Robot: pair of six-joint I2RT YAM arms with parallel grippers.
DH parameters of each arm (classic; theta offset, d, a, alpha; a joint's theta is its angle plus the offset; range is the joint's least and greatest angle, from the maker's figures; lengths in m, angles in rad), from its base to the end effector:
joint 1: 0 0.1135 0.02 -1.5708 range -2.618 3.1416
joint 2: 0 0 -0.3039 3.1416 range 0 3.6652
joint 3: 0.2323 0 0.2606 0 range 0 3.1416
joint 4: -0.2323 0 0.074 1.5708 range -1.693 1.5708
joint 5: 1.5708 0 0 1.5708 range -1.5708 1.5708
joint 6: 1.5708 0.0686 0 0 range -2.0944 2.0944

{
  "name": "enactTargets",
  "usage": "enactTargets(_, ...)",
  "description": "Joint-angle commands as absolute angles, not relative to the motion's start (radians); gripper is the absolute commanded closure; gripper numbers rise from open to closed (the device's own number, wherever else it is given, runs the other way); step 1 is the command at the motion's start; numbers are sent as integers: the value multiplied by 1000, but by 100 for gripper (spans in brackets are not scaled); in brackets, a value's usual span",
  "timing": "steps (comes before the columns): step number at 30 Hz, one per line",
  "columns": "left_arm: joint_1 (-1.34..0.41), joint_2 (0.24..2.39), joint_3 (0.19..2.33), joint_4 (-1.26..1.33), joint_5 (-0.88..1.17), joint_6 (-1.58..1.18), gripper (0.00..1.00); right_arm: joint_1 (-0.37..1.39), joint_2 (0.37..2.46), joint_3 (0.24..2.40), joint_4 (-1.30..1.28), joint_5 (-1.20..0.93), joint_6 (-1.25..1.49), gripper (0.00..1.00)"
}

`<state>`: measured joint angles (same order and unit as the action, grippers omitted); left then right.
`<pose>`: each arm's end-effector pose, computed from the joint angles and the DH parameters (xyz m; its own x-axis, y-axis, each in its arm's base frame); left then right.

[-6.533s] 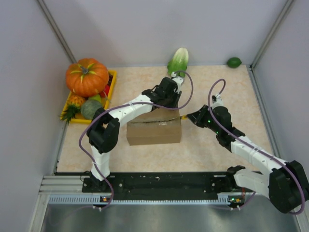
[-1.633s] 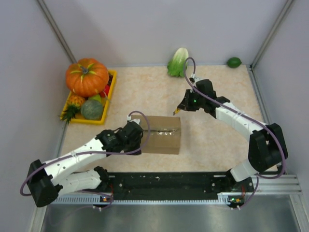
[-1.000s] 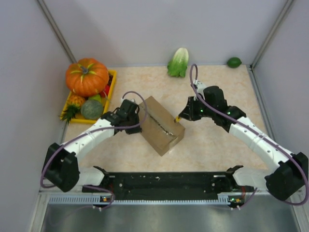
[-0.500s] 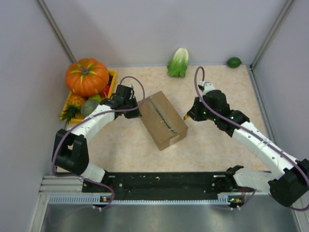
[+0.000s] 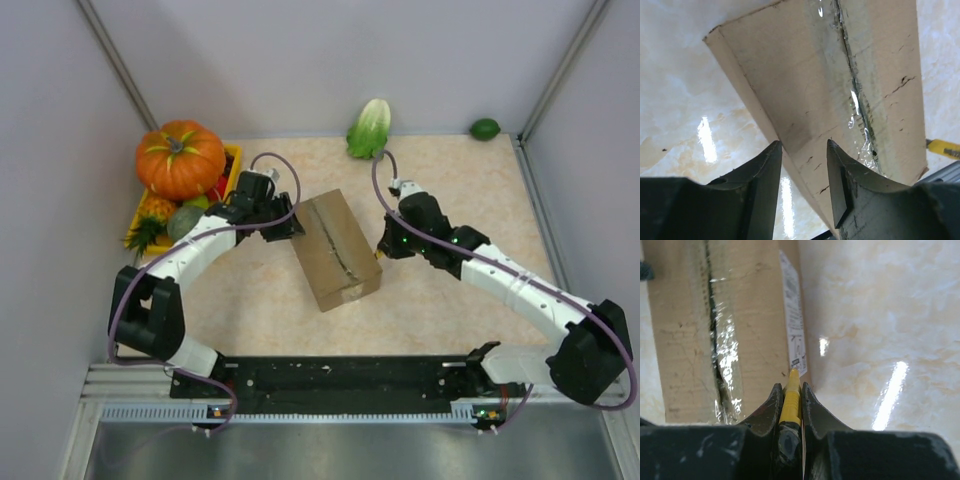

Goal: Unpack the express box

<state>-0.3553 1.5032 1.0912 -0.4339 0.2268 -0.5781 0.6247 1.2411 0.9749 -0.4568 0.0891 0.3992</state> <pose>0.3221 -0.1360 0.2647 -0.8494 -0.2527 -0.4633 0.0175 0.8639 -0.5033 0.2378 0.1639 0.2980 -0.6999 -0.0273 -0.7138 -0.2783 0.9308 0.2372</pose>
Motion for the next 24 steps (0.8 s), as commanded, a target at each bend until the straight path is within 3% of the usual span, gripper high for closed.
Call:
enactTargets(1, -344, 1545, 1129, -338, 340, -566, 54, 698, 1227, 976, -423, -32, 394, 100)
enactTargets(10, -336, 1675, 1218, -368, 414, -486, 55, 799, 1195, 939, -361, -161, 387, 100)
enactTargets(18, -330, 1629, 1259, -462, 279, -422, 55, 908, 1091, 995, -430, 244, 290, 100)
enactTargets(24, -330, 1536, 1207, -517, 267, -394, 54, 985, 1080, 1031, -381, 170, 141, 100)
